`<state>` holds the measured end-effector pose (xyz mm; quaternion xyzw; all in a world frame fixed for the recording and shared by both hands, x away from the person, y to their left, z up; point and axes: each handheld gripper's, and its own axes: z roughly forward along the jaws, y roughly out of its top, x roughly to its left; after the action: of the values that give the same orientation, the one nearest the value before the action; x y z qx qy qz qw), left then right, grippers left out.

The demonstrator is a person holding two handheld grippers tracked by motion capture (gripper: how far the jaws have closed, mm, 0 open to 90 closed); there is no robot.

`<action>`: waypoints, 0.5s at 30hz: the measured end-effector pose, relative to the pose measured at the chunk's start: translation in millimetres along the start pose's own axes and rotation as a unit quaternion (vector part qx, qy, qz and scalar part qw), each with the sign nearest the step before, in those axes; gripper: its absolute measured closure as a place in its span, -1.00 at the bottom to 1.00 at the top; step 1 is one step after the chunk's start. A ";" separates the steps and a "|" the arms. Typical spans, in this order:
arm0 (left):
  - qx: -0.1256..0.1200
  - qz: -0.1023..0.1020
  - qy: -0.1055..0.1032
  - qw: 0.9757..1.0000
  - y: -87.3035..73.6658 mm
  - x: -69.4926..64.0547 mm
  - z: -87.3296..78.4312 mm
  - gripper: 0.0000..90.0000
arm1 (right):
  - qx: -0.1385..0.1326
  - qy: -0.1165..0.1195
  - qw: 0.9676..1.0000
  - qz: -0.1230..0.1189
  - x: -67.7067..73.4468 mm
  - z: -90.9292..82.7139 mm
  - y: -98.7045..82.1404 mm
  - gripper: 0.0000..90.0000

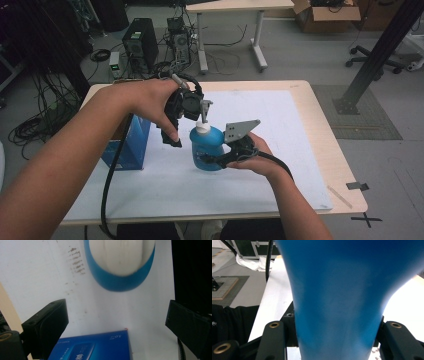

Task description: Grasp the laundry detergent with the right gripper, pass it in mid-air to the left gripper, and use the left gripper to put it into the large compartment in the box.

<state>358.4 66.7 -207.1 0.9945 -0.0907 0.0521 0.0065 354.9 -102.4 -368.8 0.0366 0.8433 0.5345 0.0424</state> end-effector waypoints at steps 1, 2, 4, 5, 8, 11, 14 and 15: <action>-0.001 -0.005 -0.001 1.000 0.7 -0.3 0.7 -0.89 | -0.001 0.001 1.000 -0.001 0.1 1.5 0.6 0.02; 0.000 -0.010 -0.001 1.000 1.3 -0.8 1.8 -0.90 | -0.001 0.002 1.000 -0.001 0.1 2.9 1.3 0.01; 0.003 -0.009 0.000 1.000 2.6 -1.4 3.6 -0.90 | -0.002 0.003 1.000 -0.003 0.2 5.7 2.4 0.01; 0.001 -0.009 0.000 1.000 2.9 -1.9 4.4 -0.90 | -0.004 0.004 1.000 -0.003 0.4 7.1 3.0 0.01; -0.002 -0.010 -0.001 1.000 3.9 -3.0 4.9 -0.90 | -0.008 0.006 1.000 -0.005 1.0 11.2 5.1 0.01; -0.003 -0.007 0.002 1.000 4.6 -4.8 4.6 -0.90 | -0.008 0.007 1.000 -0.008 1.5 15.1 6.8 0.01; -0.006 -0.007 0.002 1.000 4.4 -6.8 3.8 -0.90 | -0.009 0.011 1.000 -0.008 2.0 18.5 8.1 0.01; -0.006 -0.008 0.001 1.000 4.2 -7.5 3.8 -0.90 | -0.009 0.011 1.000 -0.008 2.2 19.6 8.5 0.01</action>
<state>350.7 63.8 -211.7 0.9951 -0.0827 0.0530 0.0133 355.0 -80.9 -369.5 0.0236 0.8394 0.5417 0.0374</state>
